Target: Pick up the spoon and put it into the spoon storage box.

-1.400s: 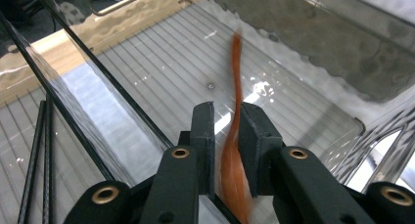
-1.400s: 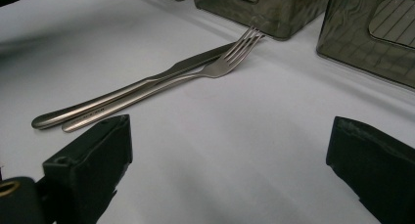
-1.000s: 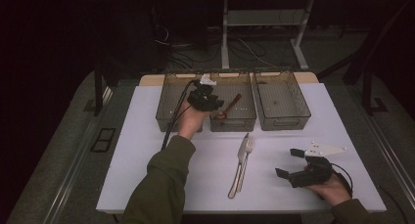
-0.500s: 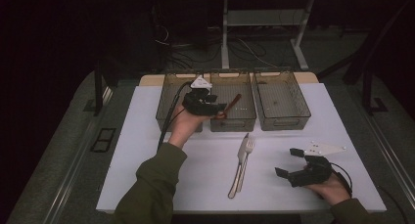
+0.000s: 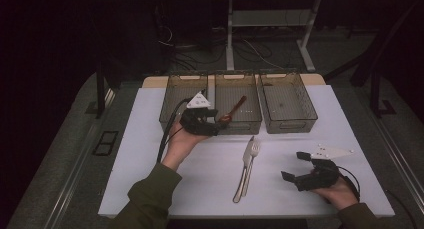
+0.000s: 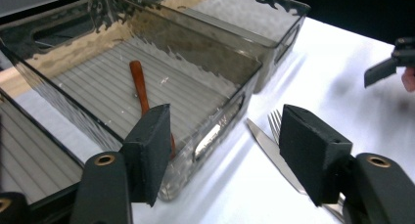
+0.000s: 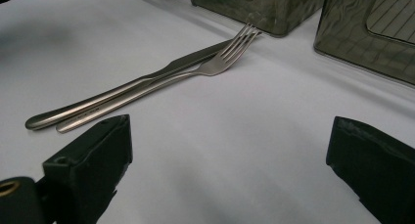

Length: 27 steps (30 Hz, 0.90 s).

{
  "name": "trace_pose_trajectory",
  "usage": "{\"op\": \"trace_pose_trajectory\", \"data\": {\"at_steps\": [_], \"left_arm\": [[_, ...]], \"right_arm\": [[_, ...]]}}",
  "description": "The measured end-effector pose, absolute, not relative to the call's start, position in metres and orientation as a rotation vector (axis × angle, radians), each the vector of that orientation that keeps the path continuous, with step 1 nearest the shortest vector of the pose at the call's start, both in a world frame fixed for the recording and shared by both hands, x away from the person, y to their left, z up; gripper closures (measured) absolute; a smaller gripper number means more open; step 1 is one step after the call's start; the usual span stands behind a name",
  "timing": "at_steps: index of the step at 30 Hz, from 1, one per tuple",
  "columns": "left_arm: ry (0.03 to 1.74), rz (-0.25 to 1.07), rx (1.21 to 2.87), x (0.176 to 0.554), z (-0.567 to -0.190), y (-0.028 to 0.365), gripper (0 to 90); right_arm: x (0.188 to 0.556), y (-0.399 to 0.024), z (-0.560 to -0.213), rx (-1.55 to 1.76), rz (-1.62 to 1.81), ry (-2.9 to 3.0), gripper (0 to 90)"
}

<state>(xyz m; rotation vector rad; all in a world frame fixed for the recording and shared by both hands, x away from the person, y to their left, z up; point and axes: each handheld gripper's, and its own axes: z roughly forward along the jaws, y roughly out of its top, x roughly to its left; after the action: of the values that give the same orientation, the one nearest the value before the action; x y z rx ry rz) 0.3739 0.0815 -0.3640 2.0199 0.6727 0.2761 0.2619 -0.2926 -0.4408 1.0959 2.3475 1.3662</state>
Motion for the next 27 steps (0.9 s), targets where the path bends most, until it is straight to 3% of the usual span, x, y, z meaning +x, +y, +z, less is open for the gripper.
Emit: {"op": "trace_pose_trajectory", "data": {"at_steps": [27], "left_arm": [[0.665,0.247,2.007,0.323,-0.399,0.124,18.3]], "right_arm": [[0.26,-0.293,-0.44,1.093,1.371,2.343,2.8]]}}
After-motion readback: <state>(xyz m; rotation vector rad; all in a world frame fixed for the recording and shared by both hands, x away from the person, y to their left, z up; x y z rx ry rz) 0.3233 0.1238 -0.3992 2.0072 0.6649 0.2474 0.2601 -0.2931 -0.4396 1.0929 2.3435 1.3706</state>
